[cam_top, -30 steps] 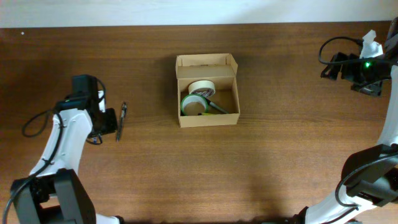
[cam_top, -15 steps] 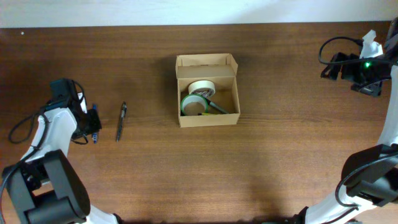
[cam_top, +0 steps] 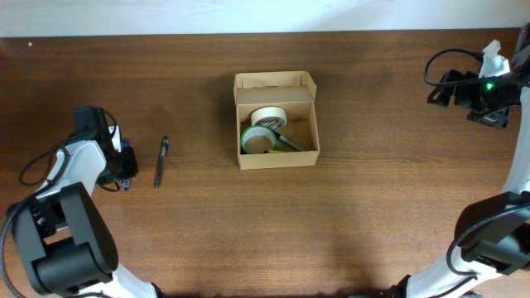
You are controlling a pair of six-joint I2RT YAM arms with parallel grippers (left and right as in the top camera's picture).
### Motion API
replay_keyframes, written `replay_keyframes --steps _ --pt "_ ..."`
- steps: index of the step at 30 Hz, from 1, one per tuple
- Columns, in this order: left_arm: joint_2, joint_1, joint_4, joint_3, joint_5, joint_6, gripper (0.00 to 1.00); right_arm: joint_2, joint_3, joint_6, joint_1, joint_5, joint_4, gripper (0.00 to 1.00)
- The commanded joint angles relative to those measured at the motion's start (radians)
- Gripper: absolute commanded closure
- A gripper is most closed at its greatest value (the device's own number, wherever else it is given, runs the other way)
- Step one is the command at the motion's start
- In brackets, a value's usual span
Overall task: Pack container
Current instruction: 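Move the left gripper back to the blue pen and grasp it, then carry the blue pen into the box and release it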
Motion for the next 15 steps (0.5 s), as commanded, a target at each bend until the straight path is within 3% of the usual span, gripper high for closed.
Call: replay_keyframes --steps 1,12,13,14,15 --pt "0.017 0.003 0.013 0.005 0.019 0.043 0.63 0.007 -0.003 0.008 0.0 -0.013 0.0 0.01" --pt "0.085 0.003 0.041 0.005 0.061 0.057 0.65 0.007 -0.003 0.008 0.0 -0.013 0.0 0.01" --pt "0.085 0.003 0.043 0.005 0.061 0.057 0.69 0.007 -0.003 0.008 0.0 -0.013 0.0 0.01" --pt "0.085 0.003 0.042 0.005 0.061 0.057 0.83 0.007 -0.003 0.008 0.0 -0.013 0.0 0.01" --pt "0.085 0.003 0.042 0.005 0.061 0.057 0.89 0.007 -0.003 0.008 0.0 -0.013 0.0 0.01"
